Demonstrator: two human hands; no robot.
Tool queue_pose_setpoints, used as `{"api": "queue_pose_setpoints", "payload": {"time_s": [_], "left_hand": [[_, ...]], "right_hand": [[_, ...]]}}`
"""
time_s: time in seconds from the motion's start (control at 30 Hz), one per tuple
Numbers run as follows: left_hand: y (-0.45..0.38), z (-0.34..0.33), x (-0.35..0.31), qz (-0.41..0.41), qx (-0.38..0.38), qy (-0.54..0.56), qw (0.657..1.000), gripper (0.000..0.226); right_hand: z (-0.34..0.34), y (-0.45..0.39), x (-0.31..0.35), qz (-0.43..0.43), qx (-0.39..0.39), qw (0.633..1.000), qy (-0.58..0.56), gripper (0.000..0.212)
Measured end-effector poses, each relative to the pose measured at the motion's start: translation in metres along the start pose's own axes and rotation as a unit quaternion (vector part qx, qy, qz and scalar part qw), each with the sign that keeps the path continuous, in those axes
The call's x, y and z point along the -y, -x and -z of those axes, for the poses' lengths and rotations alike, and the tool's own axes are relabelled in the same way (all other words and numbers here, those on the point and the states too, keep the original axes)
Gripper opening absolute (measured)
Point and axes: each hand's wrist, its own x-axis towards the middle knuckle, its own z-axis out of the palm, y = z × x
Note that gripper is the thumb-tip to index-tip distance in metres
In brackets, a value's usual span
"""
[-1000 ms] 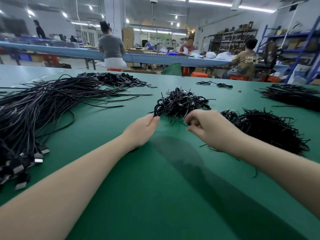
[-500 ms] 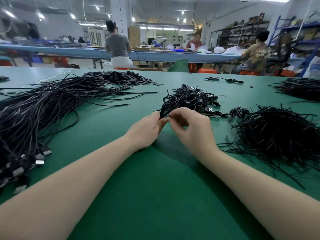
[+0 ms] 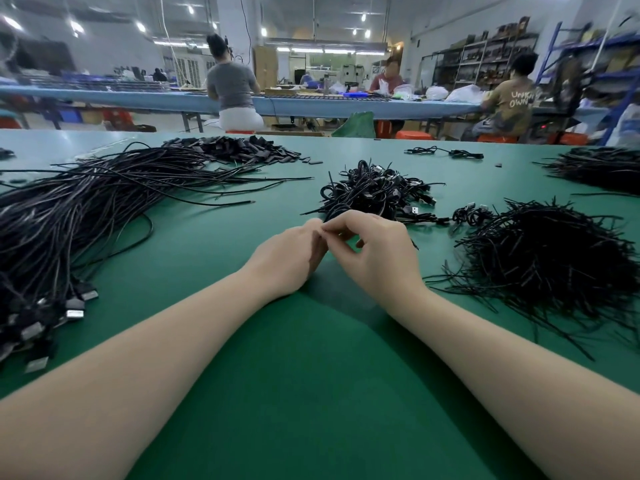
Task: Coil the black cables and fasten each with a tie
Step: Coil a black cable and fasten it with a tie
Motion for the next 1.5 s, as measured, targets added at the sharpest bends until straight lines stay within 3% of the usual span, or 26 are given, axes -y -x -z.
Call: {"api": "queue_pose_setpoints", "payload": {"time_s": [0.1, 0.17, 0.23, 0.3, 0.37, 0.47, 0.53, 0.6, 0.7, 0.8, 0.87, 0.97, 1.1, 1.17, 1.37, 1.5], "left_hand": [[0.002, -0.001, -0.003, -0.004, -0.026, -0.053, 0.998, 0.018], [0.003, 0.001, -0.006, -0.022, -0.042, -0.139, 0.989, 0.007], [0.006, 0.004, -0.013, -0.067, -0.060, -0.234, 0.968, 0.021], [0.007, 0.009, -0.017, -0.114, -0.073, -0.301, 0.944, 0.022], [0.008, 0.014, -0.019, -0.169, -0.113, -0.327, 0.923, 0.033], [0.007, 0.016, -0.020, -0.268, -0.173, -0.352, 0.880, 0.015], [0.009, 0.017, -0.025, -0.325, -0.206, -0.270, 0.883, 0.015], [0.010, 0.016, -0.031, -0.332, -0.245, -0.184, 0.892, 0.024], [0.013, 0.017, -0.034, -0.242, -0.247, -0.062, 0.936, 0.036], [0.014, 0.012, -0.030, -0.123, -0.195, 0.107, 0.967, 0.026], [0.012, 0.007, -0.031, -0.084, -0.177, 0.217, 0.956, 0.020], [0.004, -0.002, -0.028, -0.025, -0.150, 0.292, 0.944, 0.025], [-0.003, -0.005, -0.023, 0.040, -0.079, 0.431, 0.898, 0.009], [-0.004, -0.002, -0.023, 0.041, -0.048, 0.471, 0.880, 0.004], [-0.003, 0.006, -0.026, 0.067, -0.016, 0.571, 0.818, 0.020], [-0.003, 0.010, -0.025, 0.088, -0.012, 0.609, 0.788, 0.024]], "right_hand": [[0.003, 0.001, 0.004, 0.043, -0.008, 0.998, 0.040, 0.007], [0.010, -0.003, 0.006, 0.126, -0.003, 0.985, 0.122, 0.009], [0.018, -0.012, 0.007, 0.172, 0.039, 0.961, 0.213, 0.013], [0.026, -0.026, 0.010, 0.116, 0.102, 0.965, 0.213, 0.014], [0.037, -0.038, 0.010, 0.004, 0.166, 0.978, 0.127, 0.009], [0.059, -0.051, -0.003, -0.165, 0.313, 0.934, -0.043, 0.009], [0.071, -0.051, -0.011, -0.264, 0.381, 0.865, -0.191, 0.009], [0.071, -0.046, -0.015, -0.330, 0.373, 0.799, -0.336, 0.007], [0.055, -0.034, -0.016, -0.391, 0.302, 0.738, -0.460, 0.002], [0.032, -0.025, -0.012, -0.414, 0.227, 0.701, -0.534, 0.011], [0.018, -0.021, -0.009, -0.423, 0.160, 0.695, -0.559, 0.008], [0.003, -0.015, -0.007, -0.429, 0.070, 0.704, -0.561, 0.019], [-0.002, -0.013, -0.007, -0.435, 0.021, 0.709, -0.554, 0.019], [-0.002, -0.013, -0.007, -0.447, 0.004, 0.705, -0.550, 0.018], [0.000, -0.014, -0.004, -0.465, -0.009, 0.693, -0.551, 0.015], [0.002, -0.014, -0.002, -0.444, 0.024, 0.710, -0.546, 0.011]]}}
